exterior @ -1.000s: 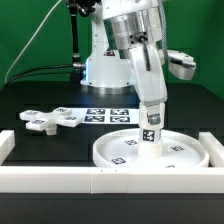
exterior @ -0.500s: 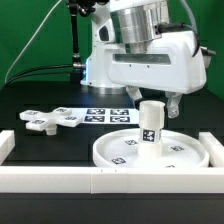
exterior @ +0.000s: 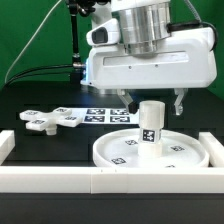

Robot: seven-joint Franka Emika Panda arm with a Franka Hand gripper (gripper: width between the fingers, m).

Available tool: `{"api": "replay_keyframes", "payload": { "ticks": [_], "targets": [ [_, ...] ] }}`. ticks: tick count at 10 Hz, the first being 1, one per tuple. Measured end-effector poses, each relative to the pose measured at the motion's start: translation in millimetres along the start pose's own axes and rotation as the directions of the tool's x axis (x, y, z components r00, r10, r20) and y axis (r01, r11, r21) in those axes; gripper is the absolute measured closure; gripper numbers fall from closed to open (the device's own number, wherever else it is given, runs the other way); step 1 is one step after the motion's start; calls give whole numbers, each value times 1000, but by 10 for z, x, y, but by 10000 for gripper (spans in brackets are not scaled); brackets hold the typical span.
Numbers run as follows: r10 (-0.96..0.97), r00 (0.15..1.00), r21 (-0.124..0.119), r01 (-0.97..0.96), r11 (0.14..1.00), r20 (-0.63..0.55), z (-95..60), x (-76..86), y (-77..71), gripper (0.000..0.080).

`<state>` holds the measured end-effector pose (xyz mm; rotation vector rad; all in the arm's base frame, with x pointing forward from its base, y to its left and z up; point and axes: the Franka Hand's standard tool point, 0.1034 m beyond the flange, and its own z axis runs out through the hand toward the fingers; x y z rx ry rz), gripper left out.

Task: Assemble round table

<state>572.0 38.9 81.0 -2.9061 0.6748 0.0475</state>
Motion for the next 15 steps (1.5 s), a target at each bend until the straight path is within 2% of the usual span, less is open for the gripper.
{"api": "replay_keyframes", "payload": {
  "ticks": [2, 5, 6, 8, 9, 10, 15],
  "targets": [
    [-183, 983, -11, 183, 983, -11, 12, -4, 10, 151],
    [-339, 941, -14, 339, 941, -8, 13, 2, 28, 151],
    [-427, 904, -17, 427, 904, -7, 13, 5, 36, 151],
    [-663, 748, -48, 663, 747, 12, 60, -56, 10, 151],
    [-718, 696, -63, 717, 694, 19, 82, -91, -31, 151],
    [-783, 621, -66, 783, 619, 30, 91, -103, -36, 151],
    [-917, 395, -64, 918, 392, 53, 95, -92, 5, 151]
  ]
}}
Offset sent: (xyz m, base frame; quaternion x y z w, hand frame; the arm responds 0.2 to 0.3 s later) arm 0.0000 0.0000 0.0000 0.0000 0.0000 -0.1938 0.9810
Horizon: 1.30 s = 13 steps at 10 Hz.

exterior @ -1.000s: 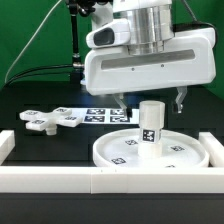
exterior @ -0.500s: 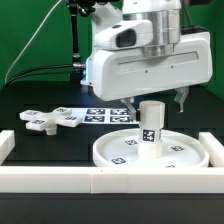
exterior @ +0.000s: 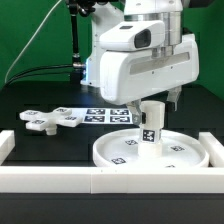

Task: Assemble round table

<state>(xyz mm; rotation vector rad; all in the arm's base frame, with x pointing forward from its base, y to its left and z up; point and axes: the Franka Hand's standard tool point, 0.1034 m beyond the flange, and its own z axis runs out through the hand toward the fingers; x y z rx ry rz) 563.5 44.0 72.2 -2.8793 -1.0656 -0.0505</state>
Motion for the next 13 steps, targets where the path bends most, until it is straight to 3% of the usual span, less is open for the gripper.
{"api": "replay_keyframes", "payload": {
  "ticks": [3, 10, 13],
  "targets": [
    [-272, 962, -36, 273, 961, 30, 6, 24, 6, 151],
    [-661, 744, -27, 666, 746, 92, 11, -21, 57, 151],
    [-718, 688, -21, 724, 690, 107, 9, -33, 72, 151]
  ]
}}
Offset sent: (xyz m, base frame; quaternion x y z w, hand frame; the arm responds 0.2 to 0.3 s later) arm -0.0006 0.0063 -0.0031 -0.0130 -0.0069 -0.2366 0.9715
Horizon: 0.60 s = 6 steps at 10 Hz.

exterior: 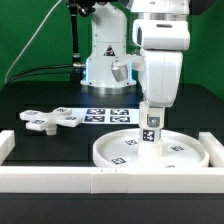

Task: Assemble round table

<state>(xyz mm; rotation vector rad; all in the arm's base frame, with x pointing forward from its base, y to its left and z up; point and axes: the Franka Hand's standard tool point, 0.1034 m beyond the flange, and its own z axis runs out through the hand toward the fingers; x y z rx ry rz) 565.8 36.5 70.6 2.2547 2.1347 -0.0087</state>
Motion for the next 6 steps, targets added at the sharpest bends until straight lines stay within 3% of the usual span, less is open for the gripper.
{"api": "replay_keyframes", "payload": {
  "ticks": [1, 2, 3, 6],
  "targets": [
    [5, 1000, 1, -5, 1000, 0, 1, -5, -1, 287],
    [6, 1000, 1, -6, 1000, 1, 3, -7, -2, 287],
    [6, 1000, 3, -6, 1000, 1, 6, -9, -7, 394],
    [44, 999, 4, -44, 999, 1, 7, -9, -9, 393]
  ]
}}
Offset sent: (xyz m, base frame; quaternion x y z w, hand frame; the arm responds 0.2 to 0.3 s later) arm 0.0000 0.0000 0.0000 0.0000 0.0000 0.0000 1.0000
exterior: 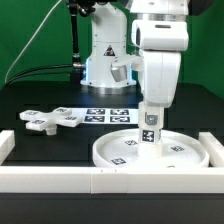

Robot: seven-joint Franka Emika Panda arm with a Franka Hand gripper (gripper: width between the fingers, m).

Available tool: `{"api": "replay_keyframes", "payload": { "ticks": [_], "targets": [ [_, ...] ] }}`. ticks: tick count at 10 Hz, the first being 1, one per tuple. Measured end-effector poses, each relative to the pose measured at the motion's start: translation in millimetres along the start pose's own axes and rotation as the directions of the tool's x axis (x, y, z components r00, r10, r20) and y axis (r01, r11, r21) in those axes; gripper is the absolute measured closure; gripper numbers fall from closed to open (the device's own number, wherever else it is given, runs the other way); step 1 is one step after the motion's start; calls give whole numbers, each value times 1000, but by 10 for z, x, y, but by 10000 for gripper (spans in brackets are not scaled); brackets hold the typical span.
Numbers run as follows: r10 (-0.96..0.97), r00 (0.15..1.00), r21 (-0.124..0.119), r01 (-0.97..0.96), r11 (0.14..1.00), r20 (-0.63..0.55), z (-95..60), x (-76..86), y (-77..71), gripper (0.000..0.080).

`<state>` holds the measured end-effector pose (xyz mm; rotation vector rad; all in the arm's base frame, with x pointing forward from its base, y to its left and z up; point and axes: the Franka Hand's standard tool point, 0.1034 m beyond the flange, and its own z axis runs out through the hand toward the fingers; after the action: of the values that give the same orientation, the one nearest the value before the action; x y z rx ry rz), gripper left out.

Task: Assemble round table

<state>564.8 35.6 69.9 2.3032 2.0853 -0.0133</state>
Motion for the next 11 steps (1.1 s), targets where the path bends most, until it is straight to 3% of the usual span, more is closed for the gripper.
{"api": "replay_keyframes", "payload": {
  "ticks": [2, 4, 7, 11],
  "targets": [
    [75, 997, 10, -75, 997, 2, 4, 16, 1, 393],
    [291, 957, 18, -291, 956, 6, 5, -6, -2, 393],
    [564, 826, 22, -564, 825, 7, 7, -7, -10, 392],
    [922, 388, 50, -921, 387, 9, 5, 17, -32, 392]
  ]
}}
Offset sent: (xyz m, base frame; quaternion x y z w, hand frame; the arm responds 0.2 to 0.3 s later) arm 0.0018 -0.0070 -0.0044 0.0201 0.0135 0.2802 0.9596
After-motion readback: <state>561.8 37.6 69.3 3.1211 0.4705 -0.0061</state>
